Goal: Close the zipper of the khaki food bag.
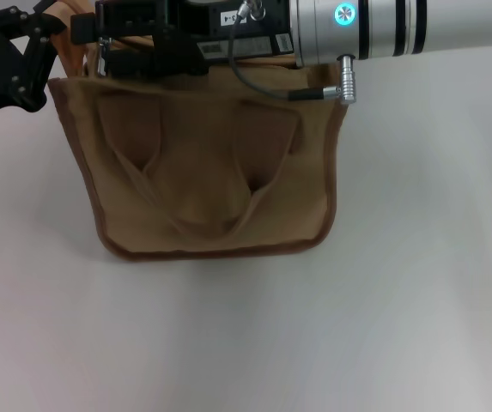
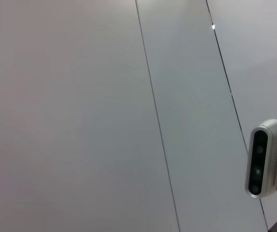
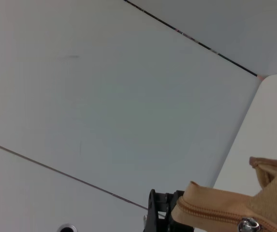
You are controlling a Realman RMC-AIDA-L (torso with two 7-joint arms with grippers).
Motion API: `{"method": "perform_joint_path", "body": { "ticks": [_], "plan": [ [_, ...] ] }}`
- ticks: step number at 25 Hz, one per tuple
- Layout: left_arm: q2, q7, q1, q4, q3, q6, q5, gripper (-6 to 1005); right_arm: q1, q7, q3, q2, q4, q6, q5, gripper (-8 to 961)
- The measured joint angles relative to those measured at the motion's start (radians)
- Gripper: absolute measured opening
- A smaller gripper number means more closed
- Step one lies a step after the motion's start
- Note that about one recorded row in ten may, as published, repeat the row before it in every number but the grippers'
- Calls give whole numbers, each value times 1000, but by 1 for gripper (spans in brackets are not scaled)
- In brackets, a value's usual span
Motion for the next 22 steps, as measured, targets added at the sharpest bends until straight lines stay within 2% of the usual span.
{"method": "perform_joint_path", "body": {
  "ticks": [22],
  "plan": [
    [0,-15,-13,0,6,17,1,71,5,-20,-26,0,-3,36,-1,765]
  ]
}}
